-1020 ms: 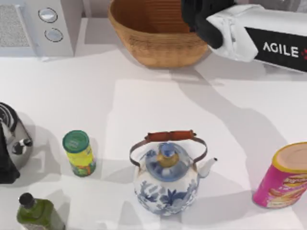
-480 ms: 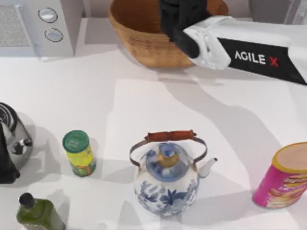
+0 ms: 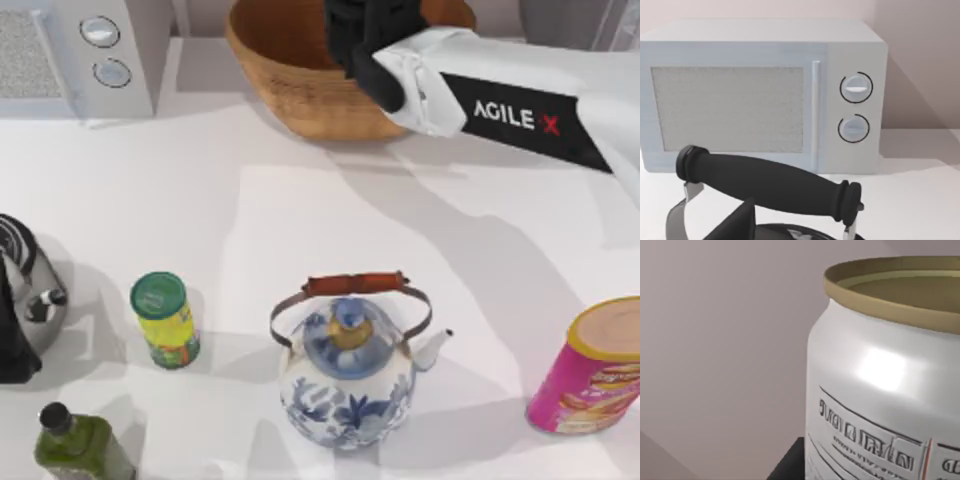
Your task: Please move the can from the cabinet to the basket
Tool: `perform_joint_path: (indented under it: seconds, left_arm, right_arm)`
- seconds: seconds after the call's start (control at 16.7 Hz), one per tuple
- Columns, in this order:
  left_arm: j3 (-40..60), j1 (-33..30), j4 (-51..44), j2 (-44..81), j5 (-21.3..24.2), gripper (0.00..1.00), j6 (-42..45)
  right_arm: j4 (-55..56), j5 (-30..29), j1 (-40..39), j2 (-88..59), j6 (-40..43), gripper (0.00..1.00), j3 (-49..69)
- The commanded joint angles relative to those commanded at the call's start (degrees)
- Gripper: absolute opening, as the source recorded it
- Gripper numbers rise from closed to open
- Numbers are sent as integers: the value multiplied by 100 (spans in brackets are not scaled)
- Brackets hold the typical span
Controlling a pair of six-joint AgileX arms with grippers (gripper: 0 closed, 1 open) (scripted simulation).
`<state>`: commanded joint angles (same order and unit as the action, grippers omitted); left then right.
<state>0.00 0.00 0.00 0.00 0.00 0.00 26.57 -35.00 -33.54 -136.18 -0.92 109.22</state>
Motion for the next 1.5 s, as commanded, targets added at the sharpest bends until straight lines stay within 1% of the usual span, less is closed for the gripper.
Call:
perform_joint_path:
  seconds: [0.3,1.08,1.14,1.5]
  left_arm:
    - [0,0,0,0,0,100,0]
    - [0,0,0,0,0,100,0]
    - [0,0,0,0,0,100,0]
    - [0,0,0,0,0,100,0]
  right_arm:
    - [-29,23,23,-71,6,0,78]
    - [-29,23,23,-71,6,98,78]
    - [-29,23,23,-71,6,100,78]
    - [-29,23,23,-71,6,100,78]
